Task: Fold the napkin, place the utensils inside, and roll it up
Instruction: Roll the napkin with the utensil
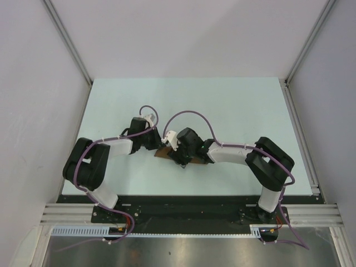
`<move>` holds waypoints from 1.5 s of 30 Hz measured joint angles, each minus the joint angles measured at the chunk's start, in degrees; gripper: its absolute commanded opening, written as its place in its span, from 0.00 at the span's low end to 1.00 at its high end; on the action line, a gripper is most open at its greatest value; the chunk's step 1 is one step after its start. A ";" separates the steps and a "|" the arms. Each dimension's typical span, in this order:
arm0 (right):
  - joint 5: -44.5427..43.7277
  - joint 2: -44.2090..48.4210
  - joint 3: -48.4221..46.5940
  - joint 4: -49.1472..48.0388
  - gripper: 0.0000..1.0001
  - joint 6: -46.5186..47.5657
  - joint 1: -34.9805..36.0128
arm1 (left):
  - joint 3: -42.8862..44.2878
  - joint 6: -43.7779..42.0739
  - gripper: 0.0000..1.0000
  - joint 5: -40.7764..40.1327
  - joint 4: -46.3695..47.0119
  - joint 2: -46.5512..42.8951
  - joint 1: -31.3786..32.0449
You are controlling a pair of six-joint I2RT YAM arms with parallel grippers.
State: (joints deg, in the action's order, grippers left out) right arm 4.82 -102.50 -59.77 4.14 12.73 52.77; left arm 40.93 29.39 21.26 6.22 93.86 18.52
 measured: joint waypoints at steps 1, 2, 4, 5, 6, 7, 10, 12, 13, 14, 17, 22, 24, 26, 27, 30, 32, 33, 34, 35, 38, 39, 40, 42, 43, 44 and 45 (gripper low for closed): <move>-0.11 -0.22 0.00 -0.22 0.64 0.00 -0.04 | 0.15 -0.04 0.23 0.00 -0.07 0.09 0.00; -0.11 -0.42 0.00 -0.37 0.64 0.00 -0.11 | 0.33 -0.07 0.25 0.02 -0.15 0.17 0.00; -0.09 -0.92 0.00 -0.87 0.64 -0.02 -0.48 | 0.94 -0.09 0.32 0.02 -0.48 0.44 0.00; -0.04 -1.16 -0.02 -1.22 0.63 -0.07 -0.72 | 1.29 -0.13 0.35 0.02 -0.70 0.52 0.00; 0.09 -1.42 -0.02 -1.55 0.63 -0.17 -0.98 | 1.75 -0.15 0.40 0.02 -1.09 0.55 0.00; 0.20 -1.55 -0.04 -1.73 0.63 -0.22 -1.16 | 2.14 -0.39 0.46 0.04 -1.31 0.55 0.00; 0.57 -1.81 -0.22 -1.95 0.62 -0.63 -1.60 | 4.26 -0.74 0.59 0.02 -2.64 0.55 0.17; 0.74 -1.99 -0.39 -1.97 0.62 -0.79 -1.81 | 5.42 -0.98 0.66 -0.20 -3.48 0.52 0.26; 0.85 -2.08 -0.48 -1.95 0.62 -0.98 -1.92 | 6.01 -1.11 0.72 -0.50 -3.98 0.44 0.28; 1.09 -2.19 -0.59 -1.92 0.61 -1.20 -2.12 | 6.40 -1.25 0.74 -0.90 -4.42 0.28 0.33; 1.73 -2.58 -1.07 -1.81 0.61 -2.16 -2.75 | 7.17 -1.44 0.79 -3.30 -6.75 -1.46 0.31; 2.01 -3.13 -1.84 -1.44 0.61 -3.61 -3.26 | 6.47 -1.40 0.81 -6.05 -8.52 -6.80 -0.33; 1.95 -3.28 -1.99 -1.42 0.60 -3.96 -3.30 | 4.98 -1.42 0.81 -6.32 -8.15 -9.49 -0.63; 1.84 -3.37 -2.05 -1.40 0.51 -4.11 -3.30 | 2.43 -1.36 0.81 -6.03 -6.95 -11.91 -0.81; 1.68 -3.45 -2.14 -1.36 0.45 -4.13 -3.30 | 1.07 -1.33 0.81 -5.90 -6.36 -12.79 -0.83; 0.94 -4.02 -2.93 -0.98 0.25 -4.31 -3.63 | -3.58 -0.90 0.81 -5.38 -4.63 -14.23 -0.83; 1.75 -4.92 -4.02 -0.15 0.18 -4.85 -4.22 | -5.99 -0.81 0.82 -5.25 -4.24 -14.27 -0.83; 2.43 -5.16 -4.61 0.63 0.16 -5.05 -4.46 | -7.13 -0.72 0.81 -5.16 -4.17 -14.29 -0.83; 3.26 -5.38 -5.14 1.29 0.15 -5.07 -4.72 | -8.09 -0.52 0.82 -5.14 -4.17 -14.49 -0.83; 4.24 -5.62 -5.79 2.19 0.12 -5.16 -5.11 | -8.85 -0.33 0.82 -5.09 -4.17 -14.86 -0.83; 8.02 -6.60 -8.07 5.14 0.06 -5.53 -6.43 | -10.29 0.33 0.84 -5.18 -4.02 -17.07 -0.83; 9.51 -7.06 -8.96 6.23 0.05 -5.75 -6.97 | -10.51 0.46 0.85 -5.18 -3.93 -17.97 -0.83; 11.19 -7.45 -9.66 7.10 0.03 -6.12 -7.58 | -10.69 0.66 0.85 -5.25 -3.67 -19.04 -0.83; 13.92 -8.11 -10.73 8.41 0.02 -6.62 -8.63 | -11.08 0.74 0.85 -5.49 -2.49 -20.83 -0.83; 15.28 -8.48 -11.30 9.05 0.01 -6.80 -9.14 | -11.26 0.79 0.85 -5.51 -1.86 -21.46 -0.83; 16.55 -8.92 -11.87 9.68 0.01 -6.99 -9.62 | -11.37 0.81 0.84 -5.49 -1.09 -21.75 -0.83; 17.79 -9.40 -12.55 10.45 0.01 -7.17 -10.14 | -11.47 0.83 0.82 -5.46 -0.31 -21.81 -0.83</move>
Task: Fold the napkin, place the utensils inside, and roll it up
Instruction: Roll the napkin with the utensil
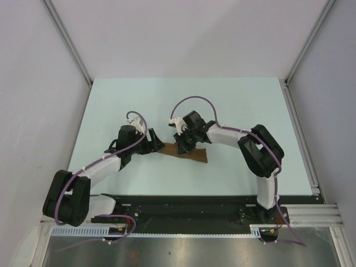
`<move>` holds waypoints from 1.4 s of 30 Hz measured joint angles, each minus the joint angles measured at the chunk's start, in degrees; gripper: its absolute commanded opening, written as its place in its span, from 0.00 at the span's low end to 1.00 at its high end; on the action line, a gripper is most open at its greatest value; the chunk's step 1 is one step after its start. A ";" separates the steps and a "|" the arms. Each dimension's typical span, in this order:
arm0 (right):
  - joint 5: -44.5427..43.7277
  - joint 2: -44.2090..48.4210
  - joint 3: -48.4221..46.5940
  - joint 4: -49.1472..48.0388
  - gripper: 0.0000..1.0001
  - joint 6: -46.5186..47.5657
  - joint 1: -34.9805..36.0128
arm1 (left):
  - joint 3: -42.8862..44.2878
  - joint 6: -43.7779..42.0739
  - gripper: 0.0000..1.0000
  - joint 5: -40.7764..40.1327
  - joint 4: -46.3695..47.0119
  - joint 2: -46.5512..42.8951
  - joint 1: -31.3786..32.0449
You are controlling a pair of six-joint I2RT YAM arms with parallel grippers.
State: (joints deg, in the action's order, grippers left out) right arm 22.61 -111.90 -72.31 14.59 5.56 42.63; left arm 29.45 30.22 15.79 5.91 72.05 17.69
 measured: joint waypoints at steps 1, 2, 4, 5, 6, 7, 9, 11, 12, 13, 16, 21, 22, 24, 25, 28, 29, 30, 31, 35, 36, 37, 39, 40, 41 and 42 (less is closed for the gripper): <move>0.98 -0.42 -0.61 0.63 0.00 -0.07 -0.42 | -0.13 0.02 0.81 0.02 0.59 0.09 0.00; 2.19 -0.92 -1.33 1.42 0.00 -0.20 -0.87 | -0.24 0.07 0.80 0.07 1.01 0.31 0.00; 4.26 -2.01 -2.95 3.21 0.00 -0.42 -1.64 | -0.28 0.39 0.75 0.37 2.51 1.40 0.00; 5.16 -2.56 -3.74 4.13 0.00 -0.42 -1.95 | -0.31 0.68 0.72 0.66 3.23 2.12 0.00; 5.90 -3.06 -4.44 4.94 0.00 -0.42 -2.19 | -0.31 0.90 0.66 1.01 3.91 2.91 0.00; 6.56 -3.50 -5.03 5.62 0.00 -0.42 -2.40 | -0.31 1.22 0.62 1.20 4.76 3.76 0.00; 7.50 -3.96 -5.66 6.36 0.01 -0.39 -2.73 | -0.31 1.79 0.51 1.55 6.38 5.42 0.00; 8.00 -4.04 -5.73 6.49 0.05 -0.39 -2.91 | -0.28 2.05 0.37 2.01 7.69 7.23 0.00; 8.13 -4.04 -5.73 6.54 0.12 -0.39 -2.93 | -0.28 2.38 0.30 2.19 8.04 8.00 0.00; 8.28 -4.04 -5.73 6.56 0.18 -0.39 -2.95 | -0.24 2.47 0.24 2.51 8.70 9.09 0.00; 8.33 -3.96 -5.62 6.45 0.41 -0.44 -2.95 | 0.20 3.08 0.10 3.63 9.88 11.41 0.00; 6.99 -0.42 -2.40 5.53 0.54 -0.63 -1.66 | 2.27 2.93 0.06 4.44 8.96 13.90 0.00; 5.77 0.72 -1.42 5.14 0.56 -0.44 -1.05 | 2.78 2.91 0.06 4.59 8.55 14.34 0.00; 2.80 3.17 0.94 4.00 0.59 0.07 0.35 | 3.91 2.91 0.04 4.98 7.63 15.30 0.00; 1.36 4.20 1.86 3.58 0.61 0.50 0.98 | 4.35 2.91 0.04 5.27 7.28 15.67 0.00; -5.20 8.70 5.92 0.92 0.67 1.66 3.72 | 5.73 2.89 0.04 5.46 6.08 16.70 0.00; -6.64 9.88 7.02 0.20 0.67 2.10 4.37 | 6.05 2.89 0.03 5.46 5.64 16.90 0.00; -8.70 11.26 8.39 -0.79 0.67 2.71 5.16 | 6.36 2.86 0.03 5.46 5.25 17.05 0.00; -9.92 12.04 9.14 -1.33 0.67 3.28 5.75 | 6.56 2.86 0.03 5.49 4.96 17.18 0.00; -14.93 12.81 10.29 -3.61 0.67 5.51 7.43 | 7.23 2.82 0.03 5.49 3.89 17.55 0.00; -15.93 12.81 10.47 -3.98 0.67 6.08 7.65 | 7.43 2.82 0.03 5.49 3.74 17.75 0.00; -16.76 12.76 10.58 -4.42 0.67 6.60 7.91 | 7.56 2.82 0.02 5.53 3.67 17.94 0.00; -17.97 12.28 10.60 -5.20 0.67 7.43 8.17 | 7.82 2.82 0.02 5.62 3.41 18.18 0.00; -18.69 11.76 10.60 -5.99 0.67 7.98 8.24 | 7.87 2.82 0.02 5.64 3.37 18.23 0.00; -19.04 11.28 10.60 -6.40 0.67 8.24 8.28 | 7.89 2.82 0.03 5.66 3.34 18.27 0.00; -19.32 10.60 10.60 -6.78 0.67 8.55 8.31 | 7.96 2.82 0.03 5.66 3.30 18.32 0.00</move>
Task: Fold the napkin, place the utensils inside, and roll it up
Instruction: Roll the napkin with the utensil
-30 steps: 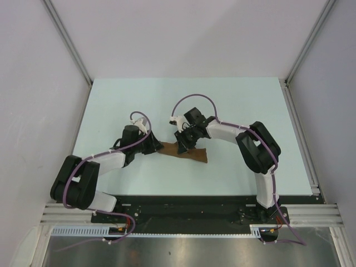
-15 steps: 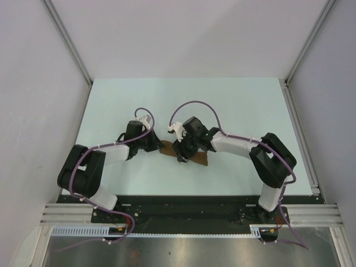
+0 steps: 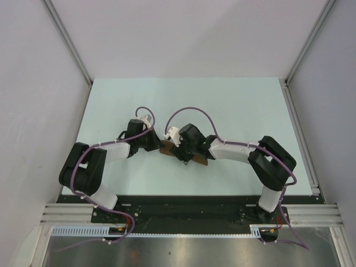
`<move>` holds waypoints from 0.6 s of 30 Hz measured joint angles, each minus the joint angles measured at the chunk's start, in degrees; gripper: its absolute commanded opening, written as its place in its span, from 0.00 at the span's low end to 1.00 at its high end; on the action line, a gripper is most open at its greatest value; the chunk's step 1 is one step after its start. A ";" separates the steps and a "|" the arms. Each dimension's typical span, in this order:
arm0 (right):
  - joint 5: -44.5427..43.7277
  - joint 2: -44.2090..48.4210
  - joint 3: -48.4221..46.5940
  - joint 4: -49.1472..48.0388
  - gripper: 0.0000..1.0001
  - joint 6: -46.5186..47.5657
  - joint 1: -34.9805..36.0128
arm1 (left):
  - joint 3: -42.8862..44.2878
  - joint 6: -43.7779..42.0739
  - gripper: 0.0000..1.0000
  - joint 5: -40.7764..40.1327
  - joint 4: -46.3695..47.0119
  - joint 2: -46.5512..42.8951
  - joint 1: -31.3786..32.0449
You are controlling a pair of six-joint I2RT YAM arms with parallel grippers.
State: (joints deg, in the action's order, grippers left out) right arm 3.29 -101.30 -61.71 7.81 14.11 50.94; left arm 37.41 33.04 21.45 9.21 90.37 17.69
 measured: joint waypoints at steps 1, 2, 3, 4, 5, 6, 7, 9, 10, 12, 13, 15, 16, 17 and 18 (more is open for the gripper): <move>-0.11 -0.50 0.00 -0.11 0.67 0.15 0.00 | 0.04 0.00 0.03 0.00 -0.09 0.00 0.00; -0.20 -1.09 0.00 -0.17 0.67 0.33 0.00 | 0.13 0.00 0.03 0.00 -0.28 0.00 0.00; -0.26 -1.73 0.00 -0.28 0.65 0.55 0.00 | 0.24 -0.02 0.03 0.02 -0.42 0.02 0.00; -0.26 -2.38 0.00 -0.33 0.64 0.59 -0.02 | 0.26 -0.02 0.04 0.02 -0.46 0.02 0.00; -0.22 -3.13 -0.02 -0.44 0.61 0.63 -0.11 | 0.28 -0.02 0.04 0.02 -0.55 0.02 0.00; -0.26 -3.78 -0.02 -0.63 0.55 0.74 -0.24 | 0.35 -0.02 0.05 0.07 -0.61 0.02 0.00; 0.11 -4.04 -0.15 -0.92 0.47 0.59 -0.44 | 0.42 -0.04 0.11 0.09 -0.74 0.02 0.00; 0.87 -4.33 -0.48 -0.79 0.32 0.42 -1.31 | 0.61 -0.07 0.26 0.20 -1.03 0.02 0.00; 1.73 -4.46 -0.68 -0.68 0.29 -0.11 -2.08 | 0.66 -0.09 0.48 0.20 -1.11 0.02 0.00; 5.25 -4.57 -1.38 0.13 0.25 -0.94 -3.65 | 1.01 -0.87 0.64 0.00 -1.38 -0.04 -0.17; 7.28 -4.68 -1.88 0.85 0.23 -1.42 -4.48 | 1.44 -0.98 0.72 -0.26 -2.05 -0.17 -0.44; 12.52 -5.38 -3.39 2.75 0.19 -2.60 -6.25 | 1.97 -2.21 0.76 -0.74 -3.65 -1.20 -1.03; 14.53 -5.88 -4.24 3.67 0.18 -3.02 -6.99 | 2.03 -2.62 0.80 -1.01 -4.48 -2.10 -1.33; 17.33 -6.64 -5.27 4.74 0.17 -3.69 -7.96 | 2.05 -3.21 0.80 -1.81 -5.49 -3.43 -1.73; 19.85 -7.45 -6.08 5.55 0.15 -4.42 -8.92 | 2.05 -3.74 0.81 -2.43 -6.49 -5.03 -2.08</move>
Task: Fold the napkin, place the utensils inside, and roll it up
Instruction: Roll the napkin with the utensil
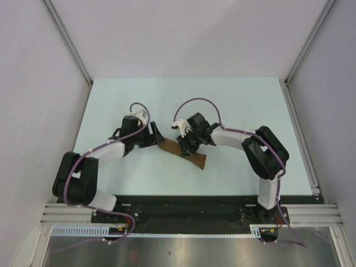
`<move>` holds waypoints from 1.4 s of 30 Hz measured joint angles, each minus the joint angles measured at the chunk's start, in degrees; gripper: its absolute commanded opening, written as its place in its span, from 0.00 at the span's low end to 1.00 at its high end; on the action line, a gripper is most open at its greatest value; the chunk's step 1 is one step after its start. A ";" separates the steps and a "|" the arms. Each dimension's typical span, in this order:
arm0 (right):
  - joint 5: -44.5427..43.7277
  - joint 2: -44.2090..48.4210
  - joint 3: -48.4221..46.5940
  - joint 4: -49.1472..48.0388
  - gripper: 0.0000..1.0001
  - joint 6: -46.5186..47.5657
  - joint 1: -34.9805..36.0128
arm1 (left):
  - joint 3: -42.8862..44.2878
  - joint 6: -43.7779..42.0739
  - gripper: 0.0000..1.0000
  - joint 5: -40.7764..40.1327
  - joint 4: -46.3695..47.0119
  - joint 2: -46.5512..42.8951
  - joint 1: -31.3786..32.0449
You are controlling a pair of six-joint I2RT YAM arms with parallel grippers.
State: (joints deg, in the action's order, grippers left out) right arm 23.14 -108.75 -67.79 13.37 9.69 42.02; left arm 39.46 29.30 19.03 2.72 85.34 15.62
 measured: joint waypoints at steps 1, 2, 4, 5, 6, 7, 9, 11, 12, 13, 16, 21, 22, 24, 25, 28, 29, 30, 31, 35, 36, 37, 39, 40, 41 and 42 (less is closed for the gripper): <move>2.21 -0.70 -0.74 0.66 0.15 -0.66 -0.94 | -0.02 -0.44 0.81 -0.79 -0.79 -1.75 -0.24; 4.59 -1.33 -1.38 1.27 0.14 -1.29 -1.79 | -0.02 -0.81 0.82 -1.27 -1.22 -3.50 -0.42; 8.68 -2.38 -1.99 1.95 0.14 -2.32 -2.99 | -0.22 -0.96 0.82 -1.92 -1.22 -6.58 -0.55; 11.76 -3.08 -2.21 2.25 0.13 -3.06 -3.39 | -0.63 -0.98 0.81 -2.01 -1.05 -8.11 -0.55; 12.96 -3.34 -2.23 2.32 0.13 -3.41 -3.82 | -1.22 -0.98 0.81 -2.01 -0.66 -9.40 -0.55; 15.50 -3.98 -2.32 2.51 0.13 -4.15 -4.20 | -1.95 -0.96 0.81 -1.97 -0.28 -10.34 -0.55; 19.74 -5.18 -2.58 2.73 0.13 -5.44 -4.81 | -3.45 -0.92 0.79 -1.90 0.17 -10.91 -0.55; 22.99 -6.38 -2.95 2.93 0.13 -6.43 -5.44 | -5.44 -0.83 0.74 -1.79 0.46 -10.73 -0.55; 24.48 -7.08 -3.23 3.04 0.12 -6.84 -5.81 | -6.19 -0.74 0.72 -1.68 0.52 -10.64 -0.55; 25.79 -7.74 -3.52 3.08 0.13 -7.23 -6.23 | -6.99 -0.70 0.66 -1.38 0.70 -10.47 -0.55; 29.11 -9.53 -4.52 3.45 0.12 -8.74 -7.39 | -8.44 -0.02 0.58 -0.42 1.68 -9.62 -0.52; 33.20 -11.91 -5.79 3.80 0.12 -10.62 -8.81 | -9.14 0.98 0.52 0.98 4.59 -8.26 -0.37; 33.92 -12.37 -5.97 3.85 0.12 -10.88 -9.05 | -9.16 1.18 0.50 1.22 5.22 -7.89 -0.35; 35.06 -13.00 -6.23 3.82 0.13 -11.30 -9.40 | -9.16 1.40 0.48 1.92 6.95 -6.56 -0.28; 35.54 -13.31 -6.40 3.87 0.13 -11.45 -9.55 | -9.16 1.73 0.47 2.36 7.74 -5.70 -0.24; 36.59 -13.92 -6.69 3.93 0.16 -11.78 -9.90 | -9.16 2.27 0.44 3.48 9.70 -2.89 -0.15; 36.87 -14.12 -6.78 3.93 0.17 -11.96 -9.99 | -9.16 2.45 0.44 3.80 10.19 -2.29 -0.13; 37.07 -14.29 -6.84 3.89 0.18 -12.24 -10.08 | -9.14 2.73 0.44 4.11 10.78 -1.66 -0.11; 37.33 -14.45 -6.86 3.85 0.19 -12.48 -10.19 | -9.14 2.86 0.39 4.37 11.39 -1.16 -0.09; 37.83 -14.75 -6.86 3.54 0.33 -13.33 -10.60 | -8.81 4.15 0.17 5.44 13.09 0.68 0.00; 37.83 -14.78 -6.86 3.50 0.37 -13.57 -10.78 | -8.59 4.42 0.13 5.68 13.38 1.18 0.02; 37.75 -14.78 -6.86 3.50 0.41 -13.86 -10.88 | -8.35 4.66 0.13 5.88 13.62 1.70 0.09; 37.46 -14.78 -6.86 3.56 0.49 -14.27 -11.04 | -7.78 4.98 0.12 6.29 13.92 2.82 0.11; 37.40 -14.78 -6.86 3.72 0.52 -14.62 -11.17 | -7.45 5.22 0.12 6.49 13.94 3.45 0.11; 37.57 -14.62 -6.86 3.93 0.55 -14.80 -11.32 | -7.19 5.29 0.11 6.62 13.99 3.96 0.11; 37.31 -14.25 -6.86 4.28 0.56 -14.93 -11.52 | -6.84 5.38 0.10 6.71 14.03 4.57 0.11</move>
State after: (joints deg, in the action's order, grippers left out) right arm 60.45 -123.00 -74.65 17.65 -5.23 30.50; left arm 32.62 34.68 25.74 16.75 89.91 15.73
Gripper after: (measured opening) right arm 0.494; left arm 0.128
